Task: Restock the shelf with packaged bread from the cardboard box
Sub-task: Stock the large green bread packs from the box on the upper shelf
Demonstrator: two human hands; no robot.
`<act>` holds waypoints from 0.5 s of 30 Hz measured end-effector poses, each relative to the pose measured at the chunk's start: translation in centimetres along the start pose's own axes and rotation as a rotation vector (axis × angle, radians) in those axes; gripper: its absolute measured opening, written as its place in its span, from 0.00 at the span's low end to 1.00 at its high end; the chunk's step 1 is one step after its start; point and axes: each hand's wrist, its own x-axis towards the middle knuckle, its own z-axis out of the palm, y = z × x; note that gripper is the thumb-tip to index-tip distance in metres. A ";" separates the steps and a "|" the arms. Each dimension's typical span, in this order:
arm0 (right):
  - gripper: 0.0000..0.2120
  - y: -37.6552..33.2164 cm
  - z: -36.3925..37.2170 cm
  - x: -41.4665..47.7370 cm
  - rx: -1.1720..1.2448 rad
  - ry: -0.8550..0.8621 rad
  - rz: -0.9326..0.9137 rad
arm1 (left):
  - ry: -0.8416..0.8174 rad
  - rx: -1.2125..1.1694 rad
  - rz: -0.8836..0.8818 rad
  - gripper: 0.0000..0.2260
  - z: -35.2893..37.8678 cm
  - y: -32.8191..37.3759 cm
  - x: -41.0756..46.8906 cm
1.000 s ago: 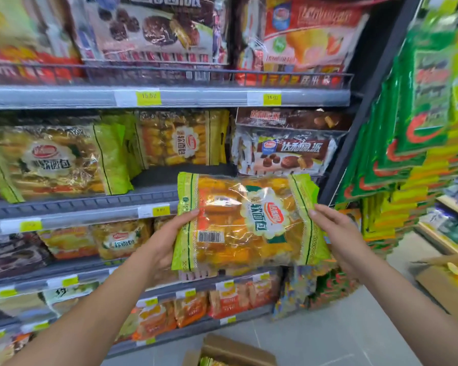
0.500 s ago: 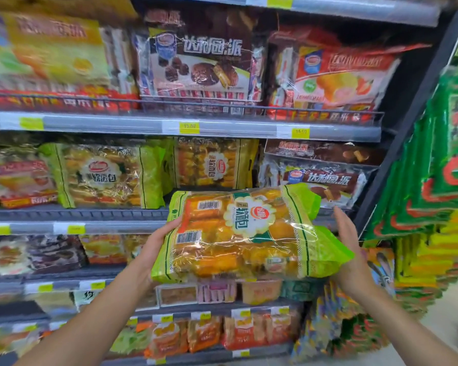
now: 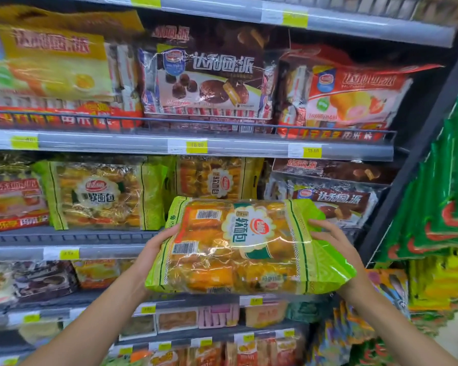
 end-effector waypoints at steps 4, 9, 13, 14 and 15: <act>0.09 -0.8 1.5 1.4 0.060 0.130 0.094 | -0.016 -0.102 -0.056 0.23 0.2 0.6 3.1; 0.15 0.5 1.0 1.3 0.212 0.004 0.332 | -0.005 -0.146 -0.006 0.27 -0.9 1.5 5.8; 0.06 -0.5 1.4 3.8 0.173 0.394 0.277 | -0.146 -0.142 -0.189 0.12 -3.2 -0.1 8.0; 0.06 -1.2 1.7 4.0 0.061 0.355 0.338 | -0.144 -0.093 -0.192 0.12 -3.6 -0.4 8.4; 0.13 -0.4 2.1 4.1 0.139 0.321 0.417 | -0.132 -0.036 -0.176 0.13 -3.9 -0.7 8.8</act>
